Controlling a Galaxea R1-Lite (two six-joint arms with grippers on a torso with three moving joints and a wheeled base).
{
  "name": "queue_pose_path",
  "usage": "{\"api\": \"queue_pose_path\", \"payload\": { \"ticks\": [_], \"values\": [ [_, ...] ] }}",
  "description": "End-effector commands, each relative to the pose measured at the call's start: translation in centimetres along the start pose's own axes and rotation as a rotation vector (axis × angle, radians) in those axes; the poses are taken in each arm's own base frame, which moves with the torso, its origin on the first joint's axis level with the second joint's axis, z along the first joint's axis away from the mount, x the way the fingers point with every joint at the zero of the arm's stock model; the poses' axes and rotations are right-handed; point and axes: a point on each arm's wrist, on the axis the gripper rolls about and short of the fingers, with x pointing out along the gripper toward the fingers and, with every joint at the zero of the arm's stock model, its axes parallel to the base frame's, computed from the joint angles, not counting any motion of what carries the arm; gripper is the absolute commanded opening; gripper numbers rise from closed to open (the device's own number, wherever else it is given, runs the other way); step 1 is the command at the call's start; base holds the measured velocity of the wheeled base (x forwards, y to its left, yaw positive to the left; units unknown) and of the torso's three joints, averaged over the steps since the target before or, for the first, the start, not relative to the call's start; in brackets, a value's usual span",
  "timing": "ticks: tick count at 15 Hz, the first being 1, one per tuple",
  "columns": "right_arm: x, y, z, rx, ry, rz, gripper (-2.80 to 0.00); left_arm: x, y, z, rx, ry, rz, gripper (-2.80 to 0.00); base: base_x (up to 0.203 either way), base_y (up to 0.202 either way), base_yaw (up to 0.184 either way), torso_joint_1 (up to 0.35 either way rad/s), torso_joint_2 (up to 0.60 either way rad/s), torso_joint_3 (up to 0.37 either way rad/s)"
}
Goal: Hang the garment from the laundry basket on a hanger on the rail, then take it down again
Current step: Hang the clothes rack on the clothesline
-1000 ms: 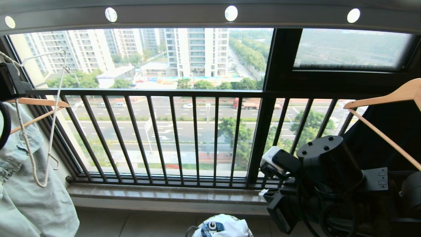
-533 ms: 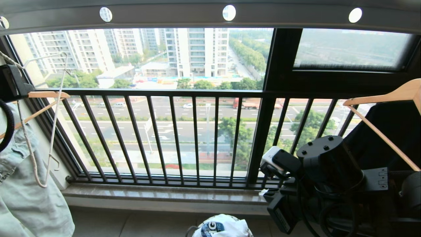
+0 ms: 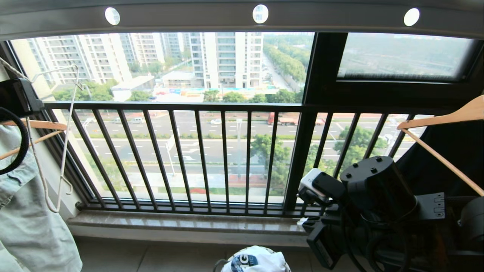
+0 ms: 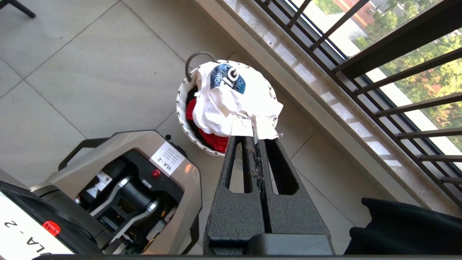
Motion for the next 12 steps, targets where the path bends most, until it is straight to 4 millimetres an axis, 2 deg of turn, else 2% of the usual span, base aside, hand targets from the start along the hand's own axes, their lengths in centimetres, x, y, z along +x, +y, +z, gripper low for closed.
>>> {"api": "queue_pose_path", "payload": {
  "ticks": [1, 12],
  "values": [
    [0.1, 0.0, 0.0, -0.001, 0.002, -0.001, -2.8, 0.8, 0.3, -0.2, -0.003, 0.017, 0.018, -2.8, 0.0, 0.0, 0.0, 0.0, 0.0, 0.0],
    [0.1, 0.0, -0.1, -0.004, 0.007, -0.004, -2.8, 2.0, 0.6, -0.7, -0.003, 0.054, 0.029, -2.8, 0.0, 0.0, 0.0, 0.0, 0.0, 0.0]
  ]
}}
